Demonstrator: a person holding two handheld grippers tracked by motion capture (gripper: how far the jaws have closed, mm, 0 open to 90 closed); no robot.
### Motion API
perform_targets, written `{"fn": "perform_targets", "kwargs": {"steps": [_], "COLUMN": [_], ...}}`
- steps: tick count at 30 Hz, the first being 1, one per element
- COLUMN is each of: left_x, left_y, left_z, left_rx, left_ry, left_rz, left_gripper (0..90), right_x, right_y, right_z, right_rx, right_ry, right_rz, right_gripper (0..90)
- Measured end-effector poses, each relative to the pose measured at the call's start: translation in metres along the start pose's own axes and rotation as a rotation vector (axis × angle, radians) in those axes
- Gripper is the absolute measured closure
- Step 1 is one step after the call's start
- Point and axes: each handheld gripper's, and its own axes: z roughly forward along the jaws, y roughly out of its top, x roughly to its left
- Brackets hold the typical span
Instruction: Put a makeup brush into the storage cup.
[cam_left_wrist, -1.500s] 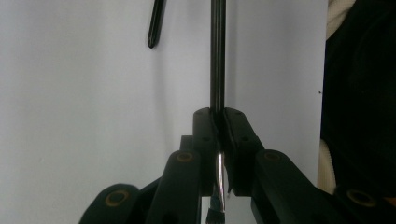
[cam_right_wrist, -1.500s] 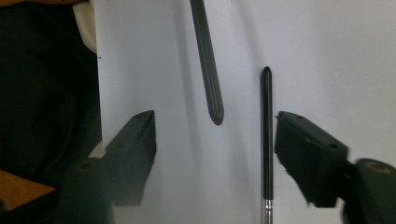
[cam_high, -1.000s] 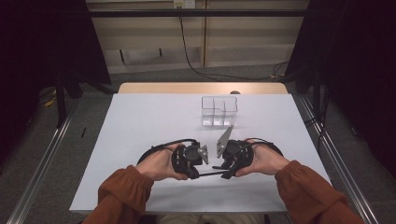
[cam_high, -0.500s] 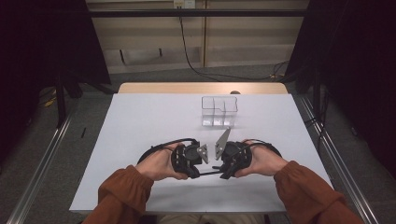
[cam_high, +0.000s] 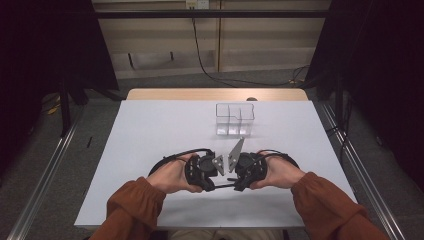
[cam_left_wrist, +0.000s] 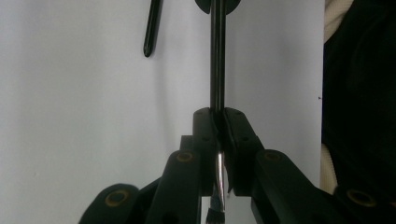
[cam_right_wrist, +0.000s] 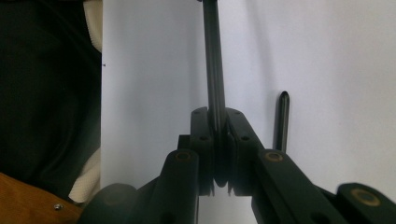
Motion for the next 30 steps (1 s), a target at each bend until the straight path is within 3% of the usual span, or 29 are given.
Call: {"fn": "perform_targets", "kwargs": {"steps": [4,19,27,30], "left_x": [0.001,0.003,0.005,0.005], "left_y": [-0.001,-0.006,-0.011,-0.014], "left_z": [-0.002,-0.001,-0.004,-0.005], "left_rx": [-0.007,-0.069,-0.138,-0.169], "left_ry": [0.002,0.009,0.027,0.052], "left_rz": [0.014,-0.006,-0.054,-0.094], "left_gripper": [84.1,81.5,66.6,53.9], "right_x": [0.0,0.002,0.002,0.001], "right_y": [0.0,-0.005,-0.007,-0.009], "right_z": [-0.001,-0.003,-0.007,-0.008], "right_rx": [-0.015,-0.042,-0.064,-0.067], "right_ry": [0.001,-0.004,-0.019,-0.021], "right_rz": [-0.012,0.008,0.009,0.023], "right_gripper": [83.9,84.3,84.4,84.4]}}
